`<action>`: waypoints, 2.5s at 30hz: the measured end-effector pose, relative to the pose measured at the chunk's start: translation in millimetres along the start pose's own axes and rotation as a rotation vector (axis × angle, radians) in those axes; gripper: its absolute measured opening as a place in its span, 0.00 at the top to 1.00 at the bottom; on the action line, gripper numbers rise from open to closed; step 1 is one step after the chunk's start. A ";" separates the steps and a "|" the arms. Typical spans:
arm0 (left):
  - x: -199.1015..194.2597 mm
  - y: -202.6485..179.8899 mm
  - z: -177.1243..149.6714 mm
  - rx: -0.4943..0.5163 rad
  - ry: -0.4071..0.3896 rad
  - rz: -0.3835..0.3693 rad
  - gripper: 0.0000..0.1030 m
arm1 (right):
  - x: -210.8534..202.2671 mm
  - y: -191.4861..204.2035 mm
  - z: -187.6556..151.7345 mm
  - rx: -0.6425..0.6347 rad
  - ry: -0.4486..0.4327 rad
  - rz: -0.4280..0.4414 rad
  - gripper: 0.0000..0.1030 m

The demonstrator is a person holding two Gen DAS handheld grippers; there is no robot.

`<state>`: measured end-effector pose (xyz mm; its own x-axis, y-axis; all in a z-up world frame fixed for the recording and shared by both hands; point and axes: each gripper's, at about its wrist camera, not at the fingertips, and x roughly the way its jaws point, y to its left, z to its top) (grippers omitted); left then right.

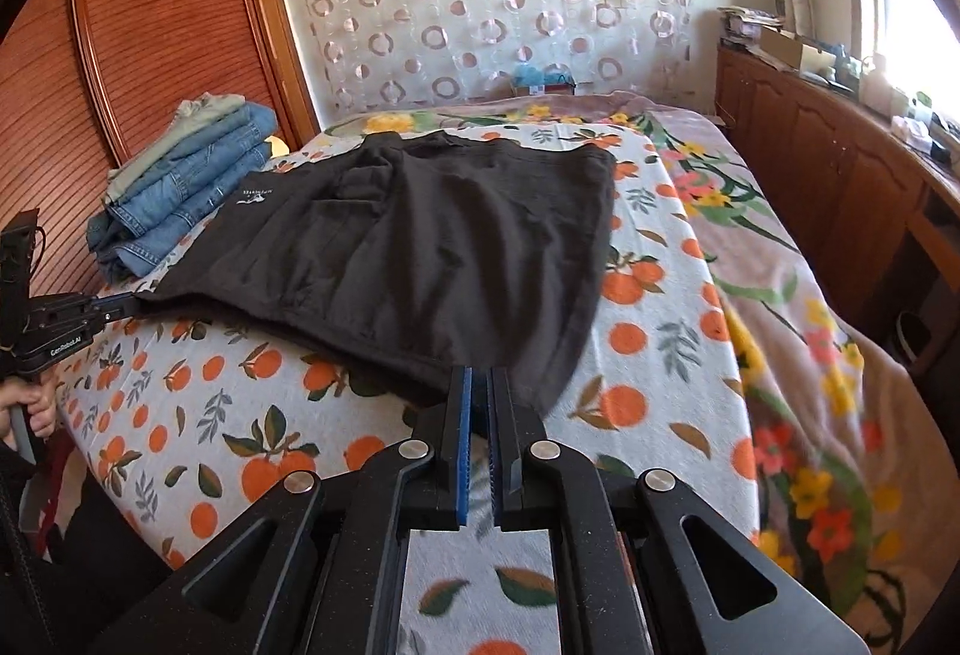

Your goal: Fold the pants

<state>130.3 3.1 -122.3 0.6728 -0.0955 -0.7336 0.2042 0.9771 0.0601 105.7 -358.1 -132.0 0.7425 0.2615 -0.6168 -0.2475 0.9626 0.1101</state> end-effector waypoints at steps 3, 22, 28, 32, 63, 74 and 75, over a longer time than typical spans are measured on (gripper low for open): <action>0.4 2.4 -0.6 -0.010 0.002 -0.008 0.97 | 6.7 5.3 -3.2 -0.034 0.019 -0.039 0.75; -3.9 6.0 1.0 -0.034 -0.010 -0.039 0.98 | 9.8 -15.9 -9.1 0.007 0.002 -0.056 0.95; -37.7 -3.3 2.6 -0.012 -0.072 -0.063 0.98 | -11.0 -17.9 -15.2 0.019 -0.034 -0.040 0.96; -56.0 -9.2 -2.3 -0.005 -0.094 -0.067 0.98 | -31.7 -18.0 -20.2 0.028 -0.063 -0.033 0.96; -43.4 13.3 -0.7 -0.048 -0.087 -0.070 0.59 | -37.7 -27.6 -54.8 0.138 -0.082 -0.079 0.79; 5.8 -3.5 17.6 -0.008 -0.003 -0.098 0.59 | -37.8 -33.1 -52.8 0.151 -0.102 -0.090 0.67; 8.4 -3.4 16.5 -0.010 0.005 -0.100 0.59 | -34.6 -33.3 -51.7 0.153 -0.096 -0.085 0.67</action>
<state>147.0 -4.2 -117.4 0.6461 -0.1922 -0.7387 0.2633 0.9645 -0.0206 56.0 -402.9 -154.7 0.8143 0.1771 -0.5528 -0.0892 0.9792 0.1823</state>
